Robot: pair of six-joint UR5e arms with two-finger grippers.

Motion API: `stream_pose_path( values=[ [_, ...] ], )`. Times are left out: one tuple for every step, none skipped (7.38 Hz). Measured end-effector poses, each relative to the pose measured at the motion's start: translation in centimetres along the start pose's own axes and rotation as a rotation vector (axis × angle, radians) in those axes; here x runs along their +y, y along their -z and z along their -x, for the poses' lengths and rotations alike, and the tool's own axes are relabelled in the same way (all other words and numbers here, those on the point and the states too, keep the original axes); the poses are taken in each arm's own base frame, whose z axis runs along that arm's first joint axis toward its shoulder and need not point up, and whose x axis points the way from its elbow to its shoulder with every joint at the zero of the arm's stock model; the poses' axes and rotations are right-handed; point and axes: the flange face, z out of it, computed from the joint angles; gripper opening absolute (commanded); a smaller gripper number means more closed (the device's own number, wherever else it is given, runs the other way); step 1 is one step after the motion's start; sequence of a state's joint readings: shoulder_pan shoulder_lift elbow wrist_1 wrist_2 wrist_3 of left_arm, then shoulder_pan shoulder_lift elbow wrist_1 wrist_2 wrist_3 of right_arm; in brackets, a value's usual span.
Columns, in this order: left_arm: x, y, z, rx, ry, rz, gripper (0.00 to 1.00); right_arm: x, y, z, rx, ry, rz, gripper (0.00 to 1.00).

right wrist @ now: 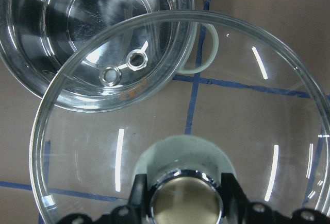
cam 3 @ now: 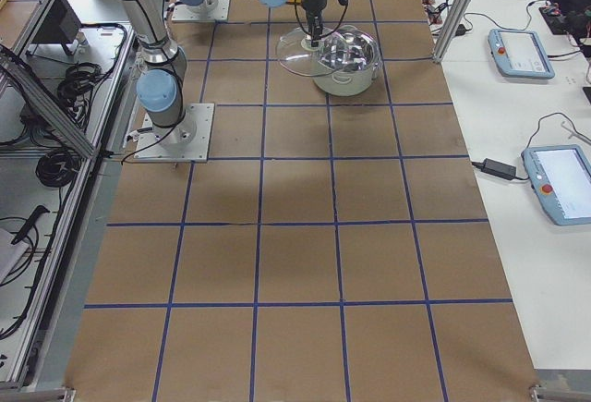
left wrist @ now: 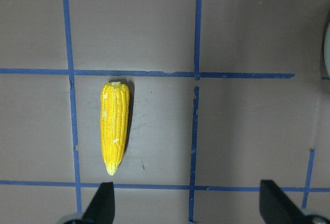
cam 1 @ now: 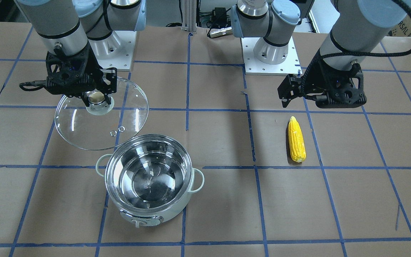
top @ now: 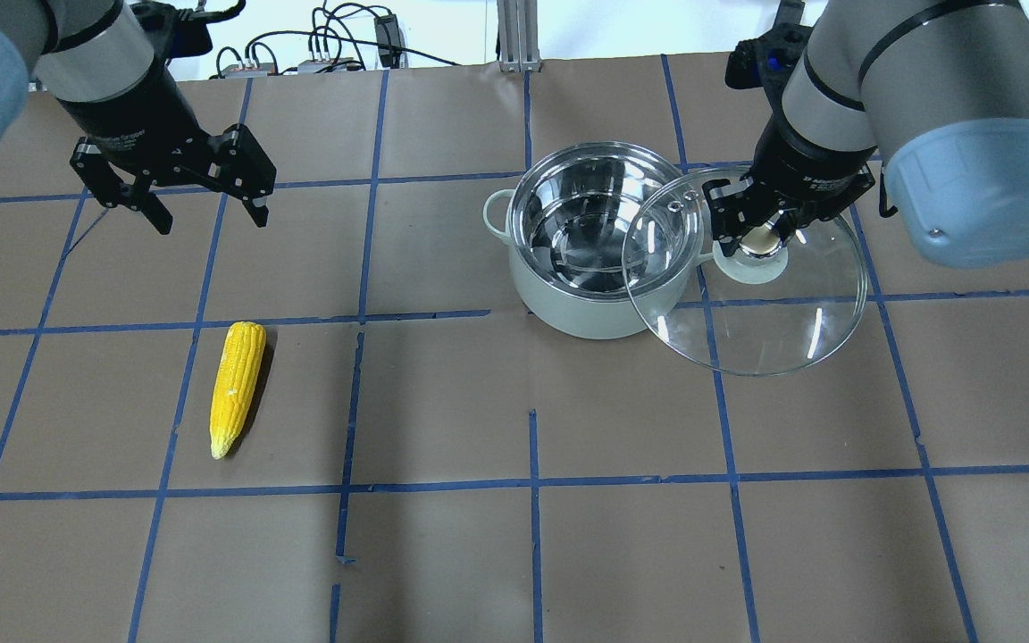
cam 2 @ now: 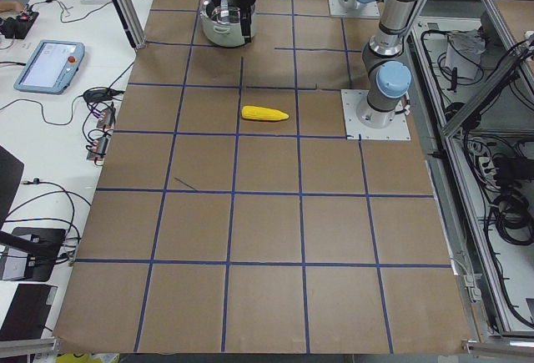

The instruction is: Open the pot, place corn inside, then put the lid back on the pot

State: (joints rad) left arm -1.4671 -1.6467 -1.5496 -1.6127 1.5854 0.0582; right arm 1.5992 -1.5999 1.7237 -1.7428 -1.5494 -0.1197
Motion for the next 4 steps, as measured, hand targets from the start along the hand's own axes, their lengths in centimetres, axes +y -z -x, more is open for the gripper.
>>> stream_pose_path(
  values=[
    [-0.8,-3.1,2.6,0.009,-0.007,0.015,1.00,0.0,0.0,0.0,0.003,0.000,0.001,0.43],
    [-1.2,-6.9,5.3,0.017,-0.036,0.021,1.00,0.1,-0.2,0.0,0.006,0.002,0.009,0.42],
    [-1.3,-10.9,7.4,0.023,-0.075,0.019,1.00,0.2,-0.6,-0.1,0.007,0.006,0.020,0.42],
    [-1.1,-15.0,8.9,0.026,-0.107,0.008,1.00,0.2,-0.9,-0.2,0.008,0.009,0.028,0.42]
  ],
)
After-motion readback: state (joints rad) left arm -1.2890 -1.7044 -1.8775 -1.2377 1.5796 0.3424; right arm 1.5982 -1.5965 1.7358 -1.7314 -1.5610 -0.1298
